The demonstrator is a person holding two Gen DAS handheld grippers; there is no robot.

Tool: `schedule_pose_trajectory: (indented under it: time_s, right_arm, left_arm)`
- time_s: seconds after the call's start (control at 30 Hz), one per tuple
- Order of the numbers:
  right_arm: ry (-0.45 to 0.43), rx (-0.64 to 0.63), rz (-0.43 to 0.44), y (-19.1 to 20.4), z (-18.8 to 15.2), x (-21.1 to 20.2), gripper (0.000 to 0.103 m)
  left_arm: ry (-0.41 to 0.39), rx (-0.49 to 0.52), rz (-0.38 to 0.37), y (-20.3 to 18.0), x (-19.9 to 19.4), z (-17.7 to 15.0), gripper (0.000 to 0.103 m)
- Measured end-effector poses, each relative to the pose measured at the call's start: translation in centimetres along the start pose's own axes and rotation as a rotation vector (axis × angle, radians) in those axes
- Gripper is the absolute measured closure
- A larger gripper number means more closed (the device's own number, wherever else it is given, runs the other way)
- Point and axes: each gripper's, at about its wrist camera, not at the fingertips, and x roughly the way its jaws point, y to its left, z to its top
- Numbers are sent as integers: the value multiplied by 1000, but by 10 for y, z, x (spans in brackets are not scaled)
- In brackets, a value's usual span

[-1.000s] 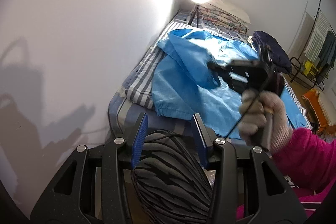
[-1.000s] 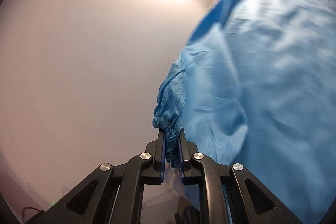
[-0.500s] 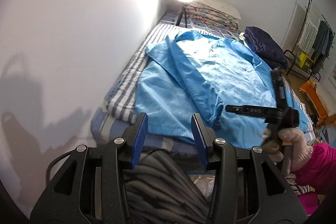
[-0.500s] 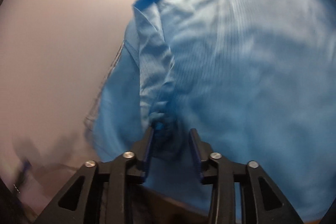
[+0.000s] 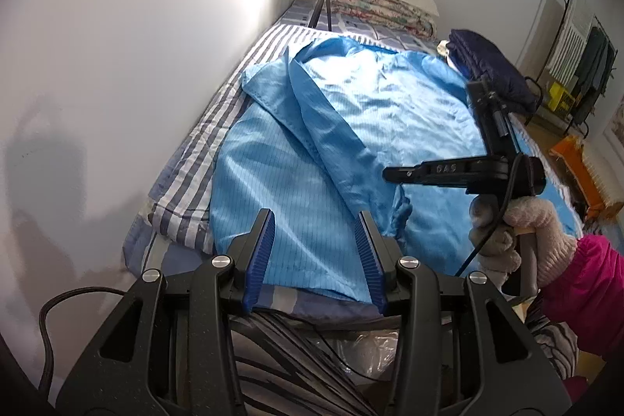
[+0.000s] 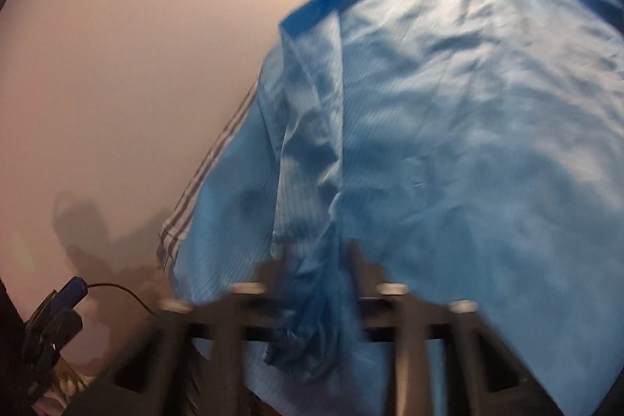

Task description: Fold large clothes

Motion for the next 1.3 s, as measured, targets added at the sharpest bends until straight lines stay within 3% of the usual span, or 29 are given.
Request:
schedule_pose_trajectory:
  time_s: [0.13, 0.23, 0.3, 0.4, 0.43, 0.47, 0.5, 0.53, 0.6, 0.67, 0.77, 0.97, 1.0, 1.03, 1.07, 1.1, 1.27, 1.3]
  right_arm:
    - [-120, 120, 85, -15, -18, -37, 103]
    - [-211, 330, 181, -50, -52, -69, 103]
    - [-181, 412, 165, -65, -69, -70, 103]
    - [-104, 390, 105, -72, -82, -61, 98]
    - [-85, 371, 106, -70, -84, -59, 94]
    - [-58, 346, 107, -68, -84, -57, 79]
    - [-51, 329, 102, -65, -83, -56, 71]
    - [-43, 302, 94, -62, -81, -56, 68]
    - [-27, 263, 78, -57, -77, -54, 70]
    - [5, 240, 63, -54, -74, -50, 85]
    - [26, 246, 85, -55, -73, -42, 99]
    - [31, 238, 136, -53, -77, -43, 101]
    - [32, 239, 134, -54, -77, -43, 101]
    - [32, 243, 129, -55, -77, -44, 101]
    - [33, 251, 134, -55, -77, -44, 101]
    - [33, 256, 142, -56, -78, -46, 101]
    - [32, 248, 169, -48, -76, -53, 101]
    - [34, 240, 175, -45, -76, -53, 101]
  left_arm:
    - [9, -10, 11, 2, 4, -1, 59]
    - [20, -13, 7, 2, 13, 1, 59]
    - [31, -19, -15, -2, 23, 3, 59]
    - [58, -52, -68, -5, 41, 6, 59]
    - [74, -68, -89, -5, 50, 7, 59]
    - [85, -78, -105, -5, 56, 8, 59]
    - [103, -92, -121, -5, 64, 8, 59]
    - [129, -107, -132, -4, 74, 8, 59]
    - [173, -137, -162, -2, 90, 7, 59]
    - [219, -173, -188, -1, 109, 4, 59]
    - [268, -185, -193, -7, 132, -1, 59]
    - [341, -154, -138, -16, 161, -2, 59]
    - [344, -152, -125, -17, 164, -2, 65]
    - [341, -150, -109, -15, 165, -1, 86]
    - [340, -150, -102, -14, 166, -1, 95]
    - [339, -155, -104, -13, 165, -1, 98]
    - [270, -165, -71, -1, 144, 2, 100]
    - [267, -176, -40, 3, 140, 2, 93]
